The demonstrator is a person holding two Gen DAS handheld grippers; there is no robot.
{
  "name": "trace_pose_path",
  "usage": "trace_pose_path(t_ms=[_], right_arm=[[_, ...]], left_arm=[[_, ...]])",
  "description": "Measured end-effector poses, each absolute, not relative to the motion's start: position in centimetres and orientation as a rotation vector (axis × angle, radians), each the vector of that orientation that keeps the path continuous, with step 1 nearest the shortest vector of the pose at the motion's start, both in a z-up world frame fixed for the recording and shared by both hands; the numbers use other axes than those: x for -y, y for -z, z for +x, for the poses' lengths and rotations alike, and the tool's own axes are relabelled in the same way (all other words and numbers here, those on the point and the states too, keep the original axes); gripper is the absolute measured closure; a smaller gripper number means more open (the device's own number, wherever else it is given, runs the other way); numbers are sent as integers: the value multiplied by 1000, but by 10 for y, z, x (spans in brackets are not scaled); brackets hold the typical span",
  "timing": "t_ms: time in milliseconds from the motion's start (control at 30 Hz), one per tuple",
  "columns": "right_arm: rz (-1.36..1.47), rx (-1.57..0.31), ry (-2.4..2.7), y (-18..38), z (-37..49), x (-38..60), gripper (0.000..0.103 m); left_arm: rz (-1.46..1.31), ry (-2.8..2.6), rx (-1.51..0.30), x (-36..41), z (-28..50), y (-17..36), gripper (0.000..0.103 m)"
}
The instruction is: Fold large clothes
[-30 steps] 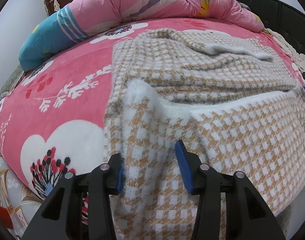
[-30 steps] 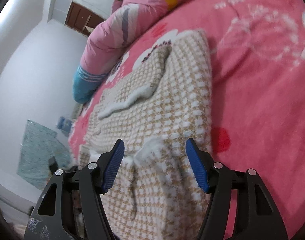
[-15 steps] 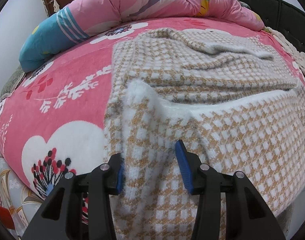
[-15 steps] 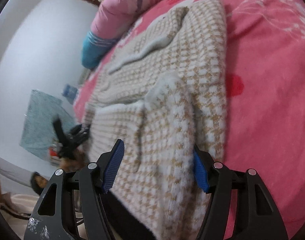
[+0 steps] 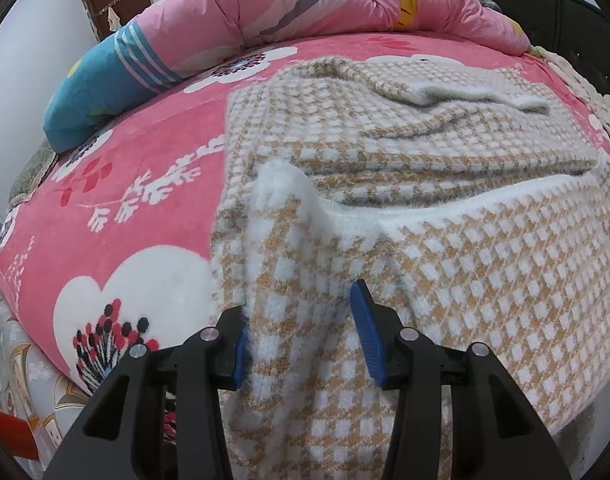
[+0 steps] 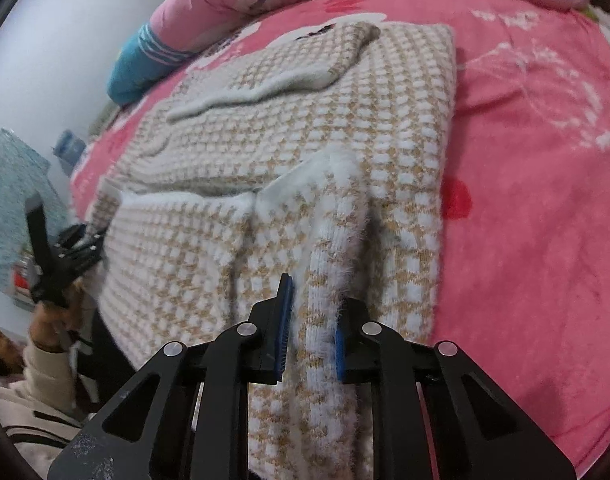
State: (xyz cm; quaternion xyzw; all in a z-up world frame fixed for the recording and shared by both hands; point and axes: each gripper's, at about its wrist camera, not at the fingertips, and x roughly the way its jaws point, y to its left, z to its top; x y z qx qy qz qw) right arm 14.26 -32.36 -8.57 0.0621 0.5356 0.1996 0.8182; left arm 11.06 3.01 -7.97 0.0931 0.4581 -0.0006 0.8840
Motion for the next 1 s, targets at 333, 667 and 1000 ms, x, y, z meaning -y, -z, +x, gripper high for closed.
trace_pose_path(t_ms=[333,667,1000], right_arm=[[90,-1135,-381,87,144,294,86],[67,-1128,-365,83,141,303,84],[30,-1115,-332,80,139,297,83]], left_arm=[[197,2,-954,-30,111,79,59],[202,-2,-953,-30,111,79,59],[205,-3,-954,-29,111,79,59]])
